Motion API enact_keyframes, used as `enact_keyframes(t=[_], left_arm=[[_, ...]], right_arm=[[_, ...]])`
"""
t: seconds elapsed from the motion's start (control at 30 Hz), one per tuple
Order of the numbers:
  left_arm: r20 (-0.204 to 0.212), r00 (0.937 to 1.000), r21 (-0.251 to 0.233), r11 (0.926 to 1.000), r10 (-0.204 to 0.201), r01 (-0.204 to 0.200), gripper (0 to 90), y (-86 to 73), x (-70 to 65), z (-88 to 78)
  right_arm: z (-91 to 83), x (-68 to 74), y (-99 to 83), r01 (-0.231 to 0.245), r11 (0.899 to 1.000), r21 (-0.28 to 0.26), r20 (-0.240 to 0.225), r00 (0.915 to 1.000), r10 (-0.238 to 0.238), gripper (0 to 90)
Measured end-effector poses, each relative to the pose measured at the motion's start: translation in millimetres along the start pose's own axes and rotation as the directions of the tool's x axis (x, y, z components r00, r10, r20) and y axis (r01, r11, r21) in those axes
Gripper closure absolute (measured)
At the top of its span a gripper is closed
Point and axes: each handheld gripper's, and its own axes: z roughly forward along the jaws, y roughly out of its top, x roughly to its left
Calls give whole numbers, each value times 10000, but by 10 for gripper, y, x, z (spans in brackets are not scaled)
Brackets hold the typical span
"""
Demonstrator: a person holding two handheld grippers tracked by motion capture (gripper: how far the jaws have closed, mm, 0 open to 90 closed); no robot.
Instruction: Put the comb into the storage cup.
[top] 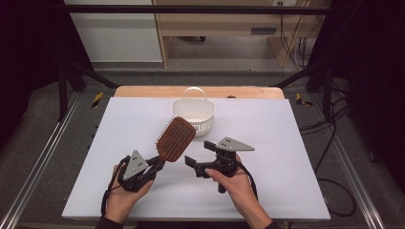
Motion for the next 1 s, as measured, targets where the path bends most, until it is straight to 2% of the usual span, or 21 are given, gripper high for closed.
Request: enact_keyframes(t=[0.47,0.77,1.0], left_arm=[[-65,9993,-348,9987,363,-365,723,35,-79,-12],[-47,9985,-502,9973,539,-541,722,47,-114,-19],[-34,9984,-542,9969,572,-573,722,47,-122,-18]], right_arm=[[145,95,181,-93,9997,-220,-250,9996,87,89],[187,72,324,-686,9965,-470,-441,9968,665,173],[199,87,402,-841,9953,-483,-742,9940,804,231]])
